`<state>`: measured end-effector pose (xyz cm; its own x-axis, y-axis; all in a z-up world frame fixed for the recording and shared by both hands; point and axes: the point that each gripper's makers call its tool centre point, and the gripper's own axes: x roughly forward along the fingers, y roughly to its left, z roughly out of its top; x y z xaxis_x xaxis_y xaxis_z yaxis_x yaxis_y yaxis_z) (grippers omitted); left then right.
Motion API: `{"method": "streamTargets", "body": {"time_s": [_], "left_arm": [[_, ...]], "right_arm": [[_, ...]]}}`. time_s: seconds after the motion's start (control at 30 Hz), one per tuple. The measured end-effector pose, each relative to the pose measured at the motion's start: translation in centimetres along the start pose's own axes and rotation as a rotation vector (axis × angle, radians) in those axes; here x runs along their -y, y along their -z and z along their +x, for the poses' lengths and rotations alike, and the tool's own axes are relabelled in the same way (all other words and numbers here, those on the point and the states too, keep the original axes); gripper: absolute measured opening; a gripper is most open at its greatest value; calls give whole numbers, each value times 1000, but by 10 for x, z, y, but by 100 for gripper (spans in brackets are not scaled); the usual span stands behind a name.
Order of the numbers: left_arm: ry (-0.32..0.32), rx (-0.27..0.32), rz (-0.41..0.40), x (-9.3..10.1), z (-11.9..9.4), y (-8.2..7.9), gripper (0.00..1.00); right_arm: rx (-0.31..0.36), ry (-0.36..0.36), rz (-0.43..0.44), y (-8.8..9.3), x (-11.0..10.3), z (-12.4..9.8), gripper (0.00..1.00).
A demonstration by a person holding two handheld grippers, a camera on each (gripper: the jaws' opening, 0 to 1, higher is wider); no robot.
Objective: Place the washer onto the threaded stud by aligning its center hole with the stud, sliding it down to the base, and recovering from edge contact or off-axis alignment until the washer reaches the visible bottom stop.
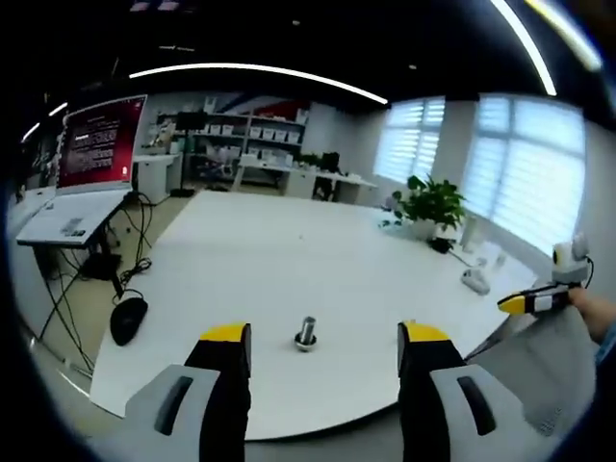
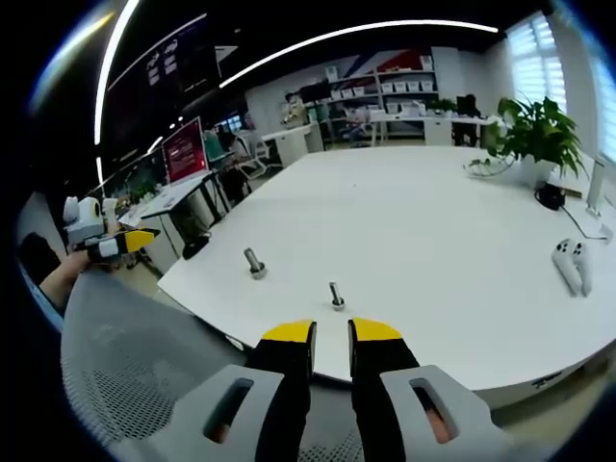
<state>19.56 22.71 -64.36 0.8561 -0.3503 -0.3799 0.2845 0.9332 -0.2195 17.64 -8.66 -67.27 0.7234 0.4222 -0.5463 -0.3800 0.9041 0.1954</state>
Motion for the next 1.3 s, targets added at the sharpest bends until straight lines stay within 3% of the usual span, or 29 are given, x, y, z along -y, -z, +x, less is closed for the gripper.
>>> {"method": "streamTargets", "body": {"time_s": [0.43, 0.67, 0.77, 1.3], "left_arm": [[-9, -11, 32, -1, -2, 1, 51], [-24, -8, 42, -4, -2, 1, 55], [-14, -17, 27, -3, -2, 3, 50], [-10, -36, 30, -2, -3, 6, 48]], "right_arm": [[1, -4, -2, 0, -1, 0, 16], [2, -7, -4, 0, -1, 0, 16], [2, -6, -3, 0, -1, 0, 16], [3, -13, -5, 0, -2, 0, 16]]}}
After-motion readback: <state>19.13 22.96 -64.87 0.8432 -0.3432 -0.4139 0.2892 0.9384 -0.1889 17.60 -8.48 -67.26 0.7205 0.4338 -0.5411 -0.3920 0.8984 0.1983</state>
